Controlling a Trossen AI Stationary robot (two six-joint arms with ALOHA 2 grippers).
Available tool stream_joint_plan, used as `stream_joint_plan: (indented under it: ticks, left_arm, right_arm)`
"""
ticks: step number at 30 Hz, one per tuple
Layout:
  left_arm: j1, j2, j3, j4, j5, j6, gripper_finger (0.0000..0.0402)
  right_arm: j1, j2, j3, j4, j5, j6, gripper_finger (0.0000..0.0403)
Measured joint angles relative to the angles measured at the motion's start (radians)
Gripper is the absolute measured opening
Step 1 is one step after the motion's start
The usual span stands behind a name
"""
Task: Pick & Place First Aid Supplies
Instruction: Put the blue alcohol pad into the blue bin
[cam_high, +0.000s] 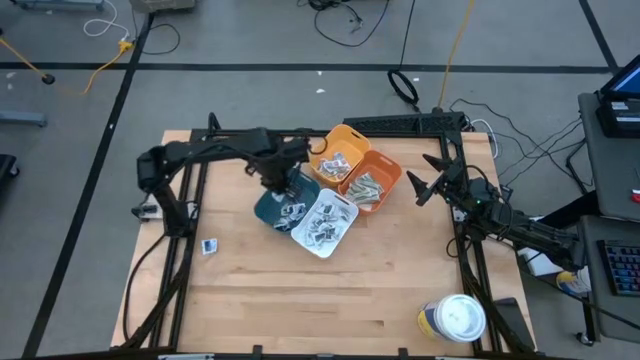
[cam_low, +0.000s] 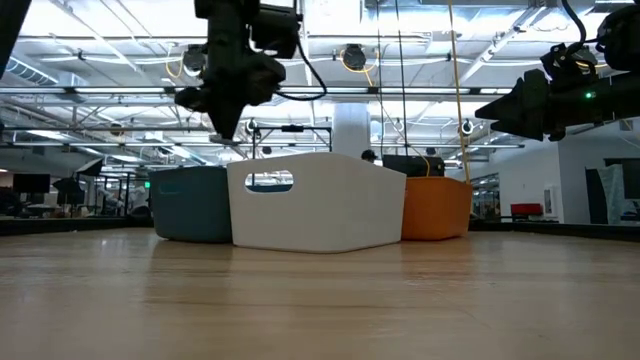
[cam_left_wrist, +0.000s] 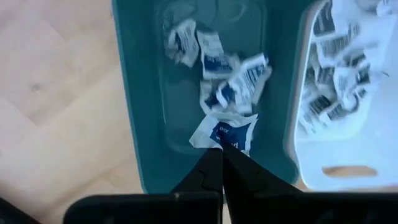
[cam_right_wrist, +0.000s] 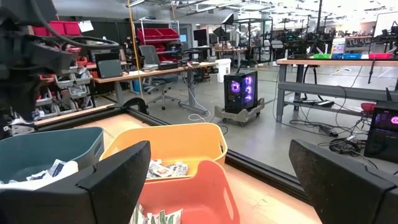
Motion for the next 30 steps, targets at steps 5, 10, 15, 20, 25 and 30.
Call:
stream_joint_plan:
  ticks: [5, 10, 15, 20, 25, 30]
  left_arm:
    - [-0.025, 0.064, -0.002, 0.030, -0.044, 0.003, 0.0000]
    - [-0.046, 0.140, -0.003, 0.038, -0.088, 0.001, 0.0000]
    - [-0.060, 0.202, -0.004, 0.082, -0.094, -0.001, 0.0000]
    - [-0.060, 0.208, -0.004, 0.113, -0.084, -0.047, 0.0009]
    - [-0.060, 0.208, -0.004, 0.117, -0.068, -0.050, 0.0088]
    - [-0.060, 0.208, -0.004, 0.122, -0.063, -0.062, 0.0199]
  right_arm:
    - [0.000, 0.000, 0.000, 0.000, 0.000, 0.000, 0.0377]
    - [0.000, 0.000, 0.000, 0.000, 0.000, 0.000, 0.0377]
    - [0.000, 0.000, 0.000, 0.000, 0.000, 0.000, 0.0377]
    - [0.000, 0.000, 0.000, 0.000, 0.000, 0.000, 0.0377]
    - [0.000, 0.000, 0.000, 0.000, 0.000, 0.000, 0.0377]
    - [0.000, 0.000, 0.000, 0.000, 0.000, 0.000, 0.0377]
